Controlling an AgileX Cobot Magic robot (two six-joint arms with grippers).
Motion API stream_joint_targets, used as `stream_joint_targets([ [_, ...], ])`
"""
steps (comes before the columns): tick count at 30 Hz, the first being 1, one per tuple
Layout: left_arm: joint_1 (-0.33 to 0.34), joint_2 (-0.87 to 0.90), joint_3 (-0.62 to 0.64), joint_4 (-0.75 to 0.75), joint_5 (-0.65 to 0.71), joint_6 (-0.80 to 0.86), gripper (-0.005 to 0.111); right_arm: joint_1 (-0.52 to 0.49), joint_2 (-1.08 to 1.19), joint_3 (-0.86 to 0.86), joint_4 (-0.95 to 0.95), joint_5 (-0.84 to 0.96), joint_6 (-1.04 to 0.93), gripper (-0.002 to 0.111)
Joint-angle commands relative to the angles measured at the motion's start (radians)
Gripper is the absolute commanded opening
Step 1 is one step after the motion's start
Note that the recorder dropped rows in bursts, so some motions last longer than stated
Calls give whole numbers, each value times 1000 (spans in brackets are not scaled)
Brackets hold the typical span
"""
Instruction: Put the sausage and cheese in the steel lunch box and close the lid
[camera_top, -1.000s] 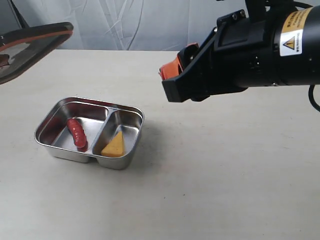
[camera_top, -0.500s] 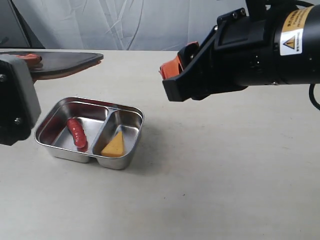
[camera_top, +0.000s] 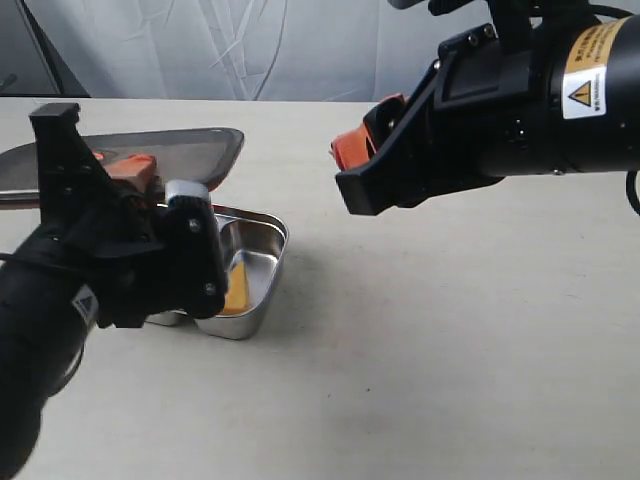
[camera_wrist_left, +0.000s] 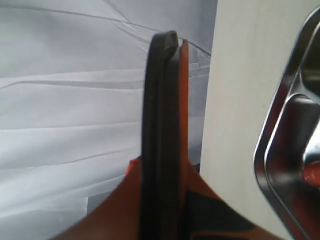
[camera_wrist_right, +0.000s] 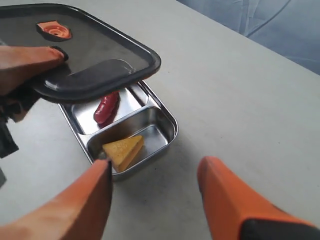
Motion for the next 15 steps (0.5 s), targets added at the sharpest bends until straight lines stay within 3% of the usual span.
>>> stream_joint_targets([
  [1, -52, 150, -9, 1, 100, -25, 0, -5, -8, -1, -11, 5, 0, 53],
  [8, -52, 293, -9, 1, 133, -201, 0, -5, -8, -1, -14, 7, 0, 53],
  [15, -131, 302, -9, 1, 133, -288, 0, -5, -8, -1, -17, 9, 0, 53],
])
